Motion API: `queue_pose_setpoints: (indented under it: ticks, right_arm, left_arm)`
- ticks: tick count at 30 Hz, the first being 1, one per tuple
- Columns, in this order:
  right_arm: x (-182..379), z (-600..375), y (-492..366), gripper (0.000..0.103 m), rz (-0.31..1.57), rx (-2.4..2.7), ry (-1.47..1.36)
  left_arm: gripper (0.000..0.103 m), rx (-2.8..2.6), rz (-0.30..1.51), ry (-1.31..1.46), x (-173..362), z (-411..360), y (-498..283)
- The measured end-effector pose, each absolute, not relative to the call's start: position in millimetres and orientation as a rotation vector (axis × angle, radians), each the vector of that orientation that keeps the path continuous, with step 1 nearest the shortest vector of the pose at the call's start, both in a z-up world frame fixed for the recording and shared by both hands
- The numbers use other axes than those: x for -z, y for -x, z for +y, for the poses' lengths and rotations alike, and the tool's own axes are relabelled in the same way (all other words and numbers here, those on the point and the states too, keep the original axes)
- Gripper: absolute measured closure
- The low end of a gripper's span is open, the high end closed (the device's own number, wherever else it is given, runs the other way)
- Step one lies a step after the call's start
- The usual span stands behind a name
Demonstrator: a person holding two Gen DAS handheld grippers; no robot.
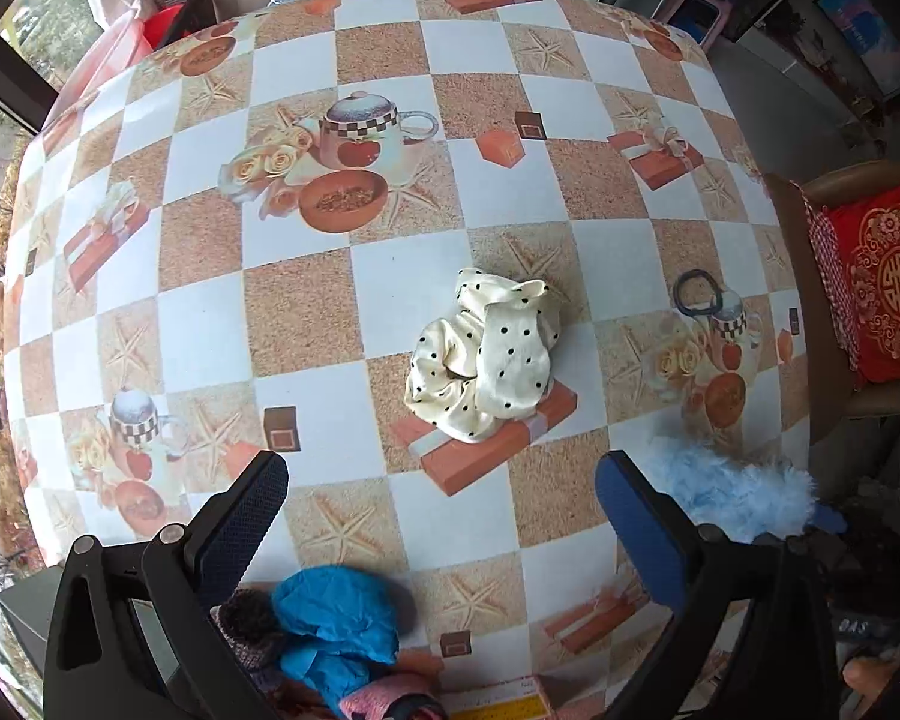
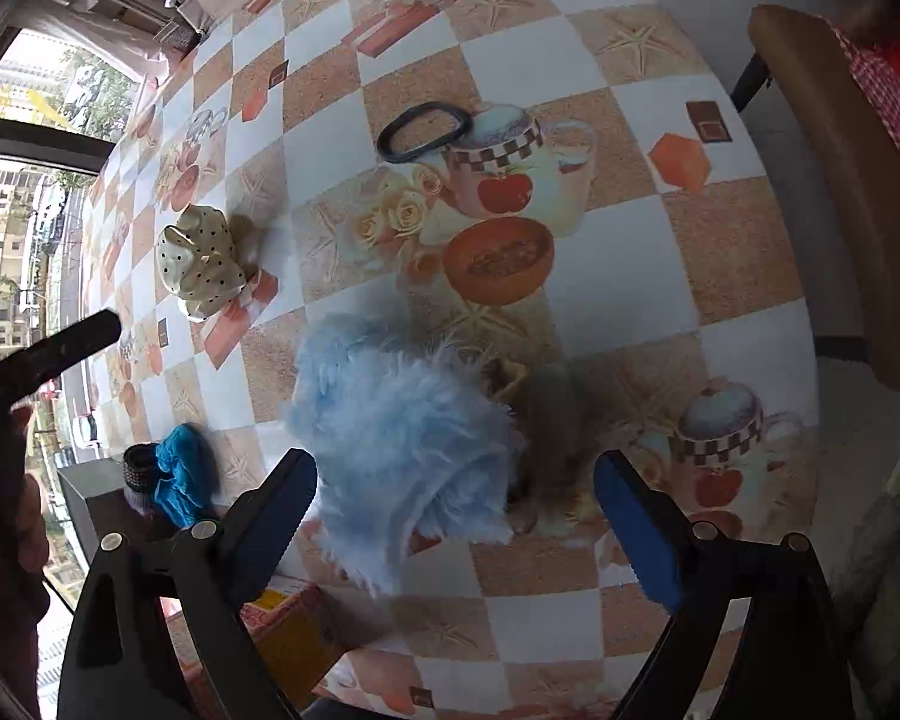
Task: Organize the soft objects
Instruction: 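Move the left tool to the cream polka-dot scarf while the right tool reaches the light-blue fluffy boa, then close the left tool on the polka-dot scarf while the right tool grasps the fluffy boa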
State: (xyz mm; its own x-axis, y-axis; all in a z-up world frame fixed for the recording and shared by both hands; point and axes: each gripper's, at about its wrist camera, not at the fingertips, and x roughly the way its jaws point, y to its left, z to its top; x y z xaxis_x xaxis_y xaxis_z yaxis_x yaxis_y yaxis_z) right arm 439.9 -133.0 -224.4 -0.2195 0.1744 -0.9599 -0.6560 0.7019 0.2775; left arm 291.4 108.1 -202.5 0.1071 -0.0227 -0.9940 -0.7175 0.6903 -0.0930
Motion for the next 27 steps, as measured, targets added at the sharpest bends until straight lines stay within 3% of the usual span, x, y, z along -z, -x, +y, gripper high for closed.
queue_pose_setpoints:
  ticks: [5,10,14,15,16,17,18,19,21,27]
  right_arm:
    - [200,-110,-429,0.008,1.380,-0.946,0.667]
    - [223,-68,-399,0.008,1.272,-1.112,0.953]
    - [262,-48,-385,0.009,1.296,-1.125,1.111]
    - [269,-46,-385,0.012,1.315,-1.122,1.118]
    - [274,-45,-387,0.026,1.340,-1.114,1.118]
    - [278,-45,-389,0.047,1.366,-1.102,1.111]
    - [278,-45,-393,0.053,1.367,-1.086,1.098]
    - [275,-45,-397,0.068,1.385,-1.087,1.066]
    - [272,-46,-408,0.070,1.435,-1.079,0.990]
    - [237,-55,-436,0.070,1.447,-1.042,0.746]
  left_arm:
    - [0.001,-0.594,1.409,0.667,228,111,-319]
    - [0.001,-0.621,1.460,0.644,251,110,-331]
    - [0.017,-0.615,1.515,0.683,272,114,-334]
    - [0.025,-0.624,1.523,0.695,276,115,-333]
    - [0.025,-0.639,1.520,0.693,277,116,-332]
    - [0.029,-0.645,1.510,0.688,275,117,-332]
    - [0.036,-0.638,1.506,0.681,274,117,-333]
    - [0.042,-0.631,1.500,0.666,272,117,-333]
    - [0.081,-0.598,1.477,0.671,267,118,-333]
    - [0.083,-0.577,1.387,0.674,235,123,-312]
